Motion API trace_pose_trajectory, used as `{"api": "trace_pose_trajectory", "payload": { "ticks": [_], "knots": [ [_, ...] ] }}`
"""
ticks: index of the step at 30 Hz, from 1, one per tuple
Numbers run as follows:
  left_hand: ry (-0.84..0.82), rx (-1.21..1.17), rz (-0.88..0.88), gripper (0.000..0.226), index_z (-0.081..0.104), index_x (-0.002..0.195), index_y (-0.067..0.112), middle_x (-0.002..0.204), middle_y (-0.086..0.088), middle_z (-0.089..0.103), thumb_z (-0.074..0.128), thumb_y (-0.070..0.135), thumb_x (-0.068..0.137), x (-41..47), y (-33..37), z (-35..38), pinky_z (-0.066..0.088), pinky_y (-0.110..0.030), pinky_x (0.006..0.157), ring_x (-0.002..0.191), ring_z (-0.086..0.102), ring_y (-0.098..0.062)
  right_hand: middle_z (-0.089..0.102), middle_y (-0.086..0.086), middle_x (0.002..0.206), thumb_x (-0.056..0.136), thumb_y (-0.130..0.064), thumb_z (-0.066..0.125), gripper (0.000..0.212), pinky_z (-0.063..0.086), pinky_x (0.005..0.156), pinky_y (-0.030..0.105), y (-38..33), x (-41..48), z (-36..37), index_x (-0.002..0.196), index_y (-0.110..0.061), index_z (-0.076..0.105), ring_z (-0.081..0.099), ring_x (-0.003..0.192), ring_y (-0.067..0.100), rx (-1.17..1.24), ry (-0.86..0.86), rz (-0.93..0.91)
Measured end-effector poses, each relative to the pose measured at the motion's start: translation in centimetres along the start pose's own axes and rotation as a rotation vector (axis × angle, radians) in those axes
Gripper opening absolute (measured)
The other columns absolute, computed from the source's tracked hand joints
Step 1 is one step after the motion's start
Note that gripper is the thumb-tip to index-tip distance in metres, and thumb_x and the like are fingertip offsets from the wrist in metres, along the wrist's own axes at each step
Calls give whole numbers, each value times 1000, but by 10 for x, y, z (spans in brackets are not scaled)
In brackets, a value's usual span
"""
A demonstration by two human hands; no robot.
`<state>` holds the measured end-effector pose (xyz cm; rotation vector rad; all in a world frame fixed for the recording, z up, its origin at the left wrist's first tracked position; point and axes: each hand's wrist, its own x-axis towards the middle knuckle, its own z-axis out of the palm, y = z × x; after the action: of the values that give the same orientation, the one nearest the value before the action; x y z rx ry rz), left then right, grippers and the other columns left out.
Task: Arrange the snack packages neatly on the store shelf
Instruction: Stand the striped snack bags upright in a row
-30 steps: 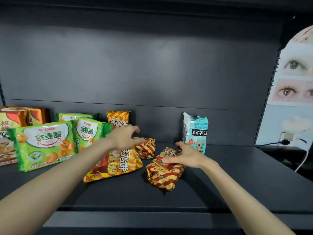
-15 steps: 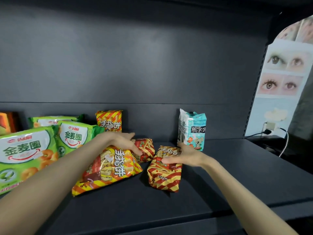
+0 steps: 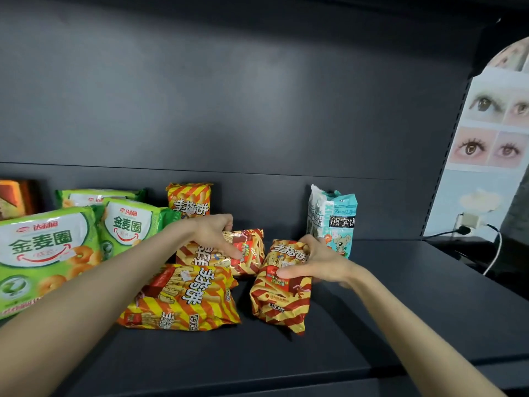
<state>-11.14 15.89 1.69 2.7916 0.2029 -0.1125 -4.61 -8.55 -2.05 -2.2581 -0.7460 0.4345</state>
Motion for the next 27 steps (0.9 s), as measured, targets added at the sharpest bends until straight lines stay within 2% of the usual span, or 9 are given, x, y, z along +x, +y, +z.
{"api": "trace_pose_trajectory", "payload": {
  "ticks": [3, 5, 8, 11, 13, 16, 20, 23, 27],
  "knots": [
    [66, -35, 20, 51, 39, 95, 20, 83, 9, 45, 77, 44, 71, -4, 1, 4, 36, -22, 59, 73, 42, -6, 40, 5, 126, 38, -49, 91, 94, 60, 72, 43, -2, -1, -3, 115, -29, 41, 57, 109, 24, 130, 10, -53],
    [163, -127, 35, 54, 41, 101, 18, 88, 7, 48, 79, 42, 70, -6, -1, 6, 38, -22, 60, 76, 45, -7, 34, 1, 122, 49, -38, 91, 84, 58, 80, 39, -7, -5, -7, 116, -30, 41, 51, 111, 21, 53, 134, -135],
    [319, -341, 42, 75, 38, 128, 16, 118, -8, 53, 80, 36, 70, -10, -2, 6, 45, -27, 82, 104, 53, -19, 29, 0, 123, 51, -32, 91, 87, 45, 99, 33, -15, -5, -14, 120, -34, 38, 43, 111, 16, -30, 328, -275],
    [419, -380, 58, 91, 27, 144, 17, 138, -13, 46, 79, 33, 72, -11, 0, 2, 42, -32, 93, 125, 47, -26, 39, 2, 124, 56, -28, 89, 85, 49, 93, 34, -20, -2, -16, 121, -35, 35, 48, 112, 18, -26, 362, -336],
    [482, -382, 70, 90, 27, 145, 18, 141, -7, 45, 77, 37, 73, -11, 0, -1, 42, -32, 95, 127, 46, -24, 40, 3, 127, 61, -24, 88, 84, 50, 90, 33, -20, 0, -15, 123, -41, 33, 48, 115, 18, 4, 377, -358],
    [516, -528, 79, 79, 35, 136, 18, 131, -4, 54, 77, 36, 72, -14, 4, -6, 49, -33, 93, 117, 56, -23, 29, 0, 142, 63, -22, 86, 107, 42, 98, 33, -20, 2, -12, 142, -42, 17, 38, 123, 11, 10, 412, -358],
    [476, -626, 50, 83, 36, 131, 15, 128, -5, 57, 78, 45, 66, -14, 5, -7, 52, -41, 93, 112, 59, -22, 12, -8, 156, 59, -25, 89, 134, 33, 112, 42, -20, 5, -8, 147, -37, -11, 23, 140, 13, 60, 444, -357],
    [414, -691, 40, 88, 31, 138, 18, 133, -2, 52, 70, 55, 68, -15, 8, -1, 48, -39, 96, 113, 56, -18, 11, -8, 156, 56, -27, 90, 140, 36, 110, 46, -18, 7, -6, 145, -37, -17, 25, 140, 15, 79, 441, -332],
    [102, -644, 10, 99, 5, 149, 30, 145, 1, 39, 73, 37, 77, -18, -1, 13, 36, -38, 103, 129, 43, -20, 16, -5, 155, 57, -25, 90, 140, 39, 108, 45, -11, 6, -1, 146, -35, -19, 29, 139, 16, 103, 434, -303]
  ]
}}
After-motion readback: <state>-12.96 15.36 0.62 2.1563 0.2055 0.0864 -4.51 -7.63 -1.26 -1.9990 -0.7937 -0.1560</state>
